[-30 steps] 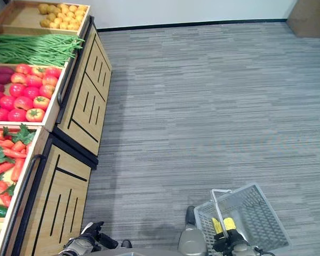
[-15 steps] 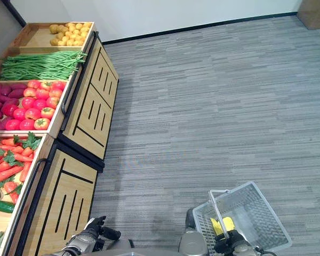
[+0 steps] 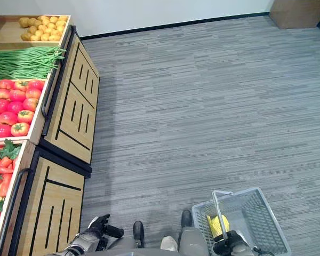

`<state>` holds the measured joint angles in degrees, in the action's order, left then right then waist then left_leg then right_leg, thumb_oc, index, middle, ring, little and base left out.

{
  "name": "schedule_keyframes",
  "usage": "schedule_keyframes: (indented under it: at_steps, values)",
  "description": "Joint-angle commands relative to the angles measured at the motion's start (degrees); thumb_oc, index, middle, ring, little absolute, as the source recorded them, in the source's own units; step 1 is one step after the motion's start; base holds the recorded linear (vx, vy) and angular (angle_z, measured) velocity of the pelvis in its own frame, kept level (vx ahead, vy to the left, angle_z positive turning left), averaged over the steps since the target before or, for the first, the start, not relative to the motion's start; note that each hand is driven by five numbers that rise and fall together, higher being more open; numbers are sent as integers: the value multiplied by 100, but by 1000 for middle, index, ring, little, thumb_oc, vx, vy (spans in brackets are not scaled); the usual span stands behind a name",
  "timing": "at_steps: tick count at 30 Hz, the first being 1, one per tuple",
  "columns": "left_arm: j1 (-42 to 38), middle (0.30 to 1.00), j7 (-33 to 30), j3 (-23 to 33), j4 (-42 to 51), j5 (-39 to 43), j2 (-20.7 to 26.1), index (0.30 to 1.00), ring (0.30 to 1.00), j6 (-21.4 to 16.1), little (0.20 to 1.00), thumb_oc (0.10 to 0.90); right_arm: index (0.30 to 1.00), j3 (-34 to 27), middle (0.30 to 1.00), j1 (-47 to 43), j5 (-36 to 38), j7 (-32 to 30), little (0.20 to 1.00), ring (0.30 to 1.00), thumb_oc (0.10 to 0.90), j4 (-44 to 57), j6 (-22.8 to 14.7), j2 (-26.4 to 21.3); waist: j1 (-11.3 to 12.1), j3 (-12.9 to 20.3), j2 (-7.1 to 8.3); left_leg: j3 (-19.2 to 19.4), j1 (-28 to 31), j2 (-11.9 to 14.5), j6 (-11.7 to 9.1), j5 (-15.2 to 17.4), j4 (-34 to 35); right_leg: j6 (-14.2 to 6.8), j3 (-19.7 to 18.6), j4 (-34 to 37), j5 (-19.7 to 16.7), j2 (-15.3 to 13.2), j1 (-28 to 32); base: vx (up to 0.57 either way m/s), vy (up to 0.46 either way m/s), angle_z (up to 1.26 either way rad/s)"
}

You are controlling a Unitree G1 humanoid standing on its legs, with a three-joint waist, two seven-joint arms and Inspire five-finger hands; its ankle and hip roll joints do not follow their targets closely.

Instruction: Get the vegetables into the basket

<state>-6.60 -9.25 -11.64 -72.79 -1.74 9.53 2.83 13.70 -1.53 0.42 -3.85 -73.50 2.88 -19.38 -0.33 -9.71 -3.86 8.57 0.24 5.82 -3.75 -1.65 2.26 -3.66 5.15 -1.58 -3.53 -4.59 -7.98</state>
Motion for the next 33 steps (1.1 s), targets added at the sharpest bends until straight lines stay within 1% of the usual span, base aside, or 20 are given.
schedule_keyframes:
  at_steps: [1, 8, 18, 28, 29, 33]
  values:
    - [260, 1000, -44, -9, -230, -155, 335, 1000, 1000, 97, 1000, 900, 300, 72, 300, -158, 26, 35, 300, 300, 400, 20, -60, 241, -21, -71, 346, -27, -260, -58, -196, -472, 271, -562, 1, 197, 299, -431, 837, 29, 83, -8]
    - [316, 1000, 28, 114, -325, -9, 399, 1000, 1000, 78, 1000, 900, 300, 119, 300, -103, -17, 97, 300, 300, 400, -51, -40, 347, 34, 25, 494, -29, -178, -138, -134, -323, 274, -647, 0, 277, 235, -529, 898, 29, 55, -5]
    - [336, 1000, 115, 143, -385, 60, 432, 1000, 1000, 82, 1000, 900, 300, 218, 300, -84, -110, 139, 300, 300, 400, -35, -46, 360, 26, 130, 567, -105, -20, -153, -116, -233, 274, -639, -39, 335, 260, -511, 1038, 29, 10, 0]
    - [355, 1000, 102, 201, -423, 126, 420, 1000, 1000, 106, 1000, 900, 300, 270, 300, -55, -96, 153, 300, 300, 400, 12, -71, 386, 46, 126, 574, -210, 41, -111, -144, -251, 274, -584, 24, 355, 332, -440, 1119, 7, -18, 2]
    - [555, 1000, 348, 232, -582, -128, 270, 1000, 1000, 143, 1000, 900, 300, 151, 300, 268, 290, 223, 300, 300, 400, -10, -188, 511, 71, 612, 562, 654, 581, -280, -9, -64, 274, -418, 1178, 512, 195, -271, 1491, 0, 0, 0]
    - [544, 1000, 349, 220, -548, -100, 259, 1000, 1000, 134, 1000, 900, 300, 126, 300, 293, 306, 215, 300, 300, 400, -62, -191, 508, 66, 619, 559, 638, 573, -278, -20, -68, 274, -418, 1189, 557, 181, -269, 1504, -14, -1, 14]
